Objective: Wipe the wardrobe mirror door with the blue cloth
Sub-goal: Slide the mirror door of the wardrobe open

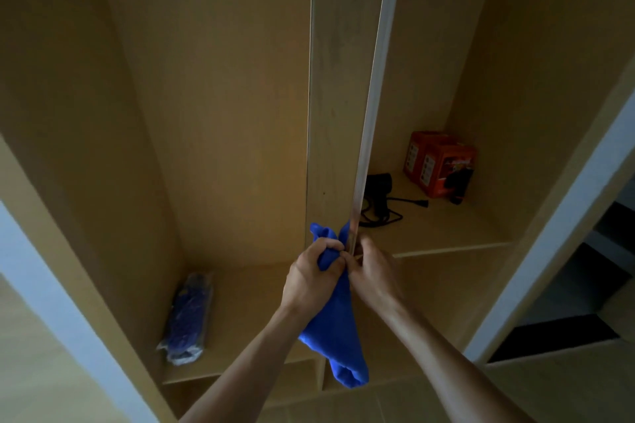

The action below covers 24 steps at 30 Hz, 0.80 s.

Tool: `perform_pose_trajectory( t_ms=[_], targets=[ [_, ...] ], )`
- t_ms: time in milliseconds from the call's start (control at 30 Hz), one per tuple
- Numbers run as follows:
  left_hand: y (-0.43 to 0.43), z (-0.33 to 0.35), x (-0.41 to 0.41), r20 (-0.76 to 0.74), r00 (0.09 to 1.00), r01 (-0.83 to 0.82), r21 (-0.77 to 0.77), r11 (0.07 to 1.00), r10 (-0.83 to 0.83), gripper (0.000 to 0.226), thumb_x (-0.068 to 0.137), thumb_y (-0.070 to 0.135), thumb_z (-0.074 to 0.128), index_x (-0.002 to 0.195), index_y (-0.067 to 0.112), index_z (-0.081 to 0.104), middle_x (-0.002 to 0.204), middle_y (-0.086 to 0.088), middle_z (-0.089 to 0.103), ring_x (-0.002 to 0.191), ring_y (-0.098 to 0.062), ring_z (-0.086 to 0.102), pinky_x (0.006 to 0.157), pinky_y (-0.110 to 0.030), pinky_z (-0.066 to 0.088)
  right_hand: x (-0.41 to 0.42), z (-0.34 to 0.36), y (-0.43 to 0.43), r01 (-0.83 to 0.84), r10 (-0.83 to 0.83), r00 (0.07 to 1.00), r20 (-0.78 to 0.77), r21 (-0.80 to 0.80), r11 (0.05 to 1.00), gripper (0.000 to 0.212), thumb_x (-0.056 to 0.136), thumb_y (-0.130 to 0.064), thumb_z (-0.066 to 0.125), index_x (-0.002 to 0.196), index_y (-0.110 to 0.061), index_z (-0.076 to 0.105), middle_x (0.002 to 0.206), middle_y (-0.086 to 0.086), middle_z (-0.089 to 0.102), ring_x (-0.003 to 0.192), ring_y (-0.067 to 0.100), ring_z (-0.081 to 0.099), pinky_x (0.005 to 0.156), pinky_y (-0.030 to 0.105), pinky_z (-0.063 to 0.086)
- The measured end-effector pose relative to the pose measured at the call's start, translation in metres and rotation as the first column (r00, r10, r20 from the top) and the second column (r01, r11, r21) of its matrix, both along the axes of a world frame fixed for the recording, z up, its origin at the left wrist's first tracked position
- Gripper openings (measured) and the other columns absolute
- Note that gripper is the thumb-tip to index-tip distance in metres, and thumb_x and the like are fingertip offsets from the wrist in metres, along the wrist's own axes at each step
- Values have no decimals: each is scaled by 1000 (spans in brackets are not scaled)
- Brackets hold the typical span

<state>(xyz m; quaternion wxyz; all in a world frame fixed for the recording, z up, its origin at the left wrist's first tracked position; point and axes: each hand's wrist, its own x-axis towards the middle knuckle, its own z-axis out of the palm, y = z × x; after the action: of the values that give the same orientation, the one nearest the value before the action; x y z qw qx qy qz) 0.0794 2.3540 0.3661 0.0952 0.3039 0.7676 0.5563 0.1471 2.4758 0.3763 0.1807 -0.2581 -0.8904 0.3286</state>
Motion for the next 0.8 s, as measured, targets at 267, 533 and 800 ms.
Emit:
perform_pose_trajectory(
  t_ms=[267,533,800],
  targets=[
    [0,3,30,-1,999,-46,6,999,46,13,98,26,63,101,38,67,101,13,71,92,-2,66,85,-36,57,27,1,4,-93,91,994,-64,-29,995,14,101,-35,54,114,-29,55,87,-8,64,79,12,65,65,32,53],
    [1,3,63,-14,991,-129,27,991,130,15,99,21,61,100,34,67,100,14,70,94,-2,64,85,-32,55,51,4,6,-171,168,983,-73,-26,985,19,101,-34,55,119,-27,56,91,-8,65,83,14,66,70,34,56],
    [-5,3,87,-7,984,-175,28,984,175,16,99,23,60,102,38,66,101,13,70,96,-4,63,84,-31,53,72,9,4,-220,218,971,-93,-3,976,17,101,-34,55,114,-24,57,86,-8,63,78,12,63,67,34,53]
  ],
)
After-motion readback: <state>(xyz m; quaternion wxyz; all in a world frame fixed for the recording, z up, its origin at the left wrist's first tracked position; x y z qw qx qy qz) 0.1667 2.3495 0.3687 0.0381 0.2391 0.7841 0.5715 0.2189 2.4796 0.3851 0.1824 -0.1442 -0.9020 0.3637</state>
